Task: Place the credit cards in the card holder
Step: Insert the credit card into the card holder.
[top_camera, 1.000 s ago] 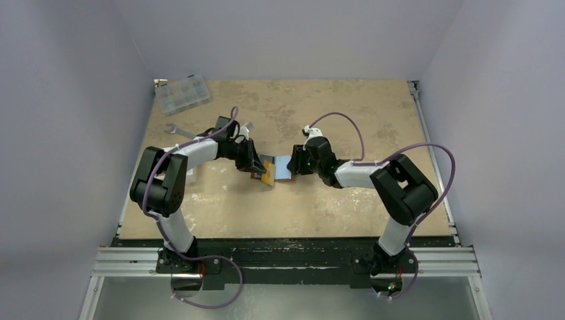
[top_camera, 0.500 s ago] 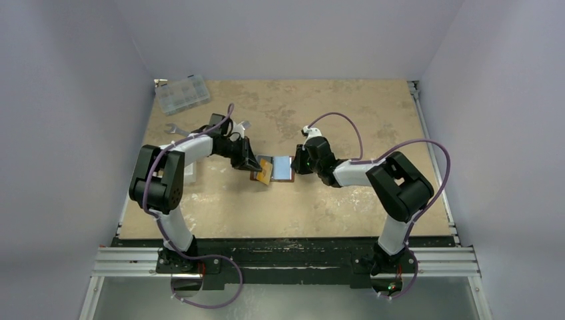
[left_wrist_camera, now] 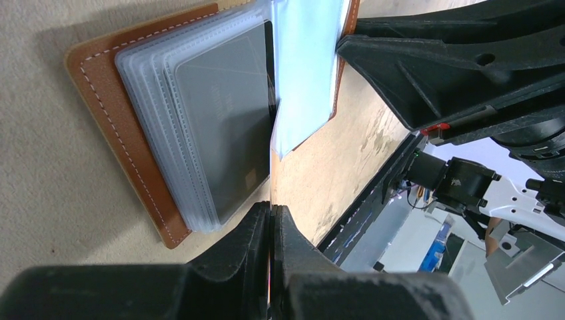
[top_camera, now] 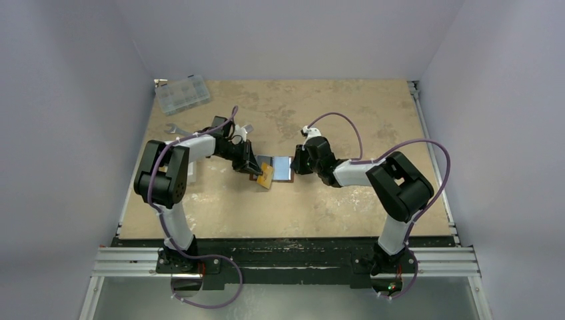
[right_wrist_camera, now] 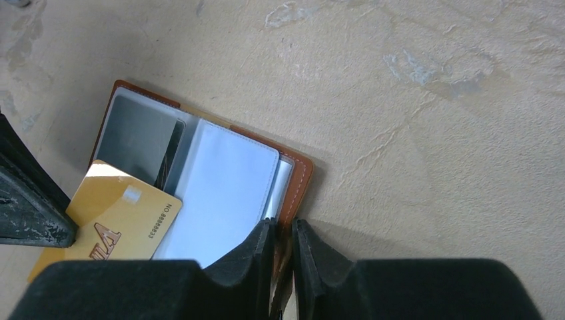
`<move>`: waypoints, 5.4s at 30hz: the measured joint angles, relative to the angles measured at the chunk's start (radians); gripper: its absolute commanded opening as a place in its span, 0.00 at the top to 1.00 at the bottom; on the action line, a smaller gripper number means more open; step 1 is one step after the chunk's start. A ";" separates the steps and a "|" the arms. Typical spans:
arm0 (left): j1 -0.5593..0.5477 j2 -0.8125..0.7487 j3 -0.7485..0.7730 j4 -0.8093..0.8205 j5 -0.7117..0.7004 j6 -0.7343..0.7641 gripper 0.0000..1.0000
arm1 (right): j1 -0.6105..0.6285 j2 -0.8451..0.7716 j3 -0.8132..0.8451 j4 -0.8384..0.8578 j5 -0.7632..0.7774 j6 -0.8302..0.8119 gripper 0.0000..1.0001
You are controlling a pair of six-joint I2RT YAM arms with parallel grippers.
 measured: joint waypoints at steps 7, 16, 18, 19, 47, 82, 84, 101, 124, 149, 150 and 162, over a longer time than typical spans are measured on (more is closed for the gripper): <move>0.000 0.007 0.002 -0.002 -0.001 0.005 1.00 | 0.002 -0.002 0.005 0.013 -0.024 -0.008 0.34; 0.000 0.010 0.002 -0.003 -0.001 0.005 1.00 | 0.003 -0.026 0.005 -0.007 0.011 -0.048 0.14; 0.000 0.010 0.003 -0.005 -0.001 0.005 1.00 | 0.010 -0.028 0.005 -0.012 0.030 -0.058 0.13; 0.000 0.010 0.004 -0.005 -0.001 0.005 1.00 | 0.015 -0.028 0.005 -0.014 0.041 -0.063 0.13; 0.002 0.133 0.093 0.068 0.072 -0.030 1.00 | -0.018 -0.027 0.011 -0.038 0.060 -0.021 0.32; -0.008 0.022 -0.146 0.488 -0.071 -0.346 1.00 | -0.082 0.018 -0.012 0.043 -0.166 0.024 1.00; -0.010 0.008 -0.167 0.509 -0.088 -0.364 1.00 | -0.082 0.018 -0.012 0.042 -0.168 0.024 1.00; -0.071 -0.049 -0.299 0.690 -0.181 -0.474 0.71 | -0.081 0.019 -0.014 0.043 -0.190 0.024 1.00; -0.241 -0.123 -0.071 0.213 -0.529 -0.315 0.45 | -0.071 0.019 -0.014 0.042 -0.216 0.025 1.00; -0.335 -0.073 0.153 -0.089 -0.641 -0.149 0.46 | -0.071 0.018 -0.015 0.035 -0.216 0.023 0.69; -0.335 -0.079 0.154 -0.097 -0.647 -0.138 0.50 | -0.071 0.017 -0.015 0.034 -0.217 0.024 0.65; -0.318 -0.120 0.075 -0.052 -0.591 -0.124 0.97 | -0.075 -0.116 -0.012 -0.098 -0.238 0.016 0.48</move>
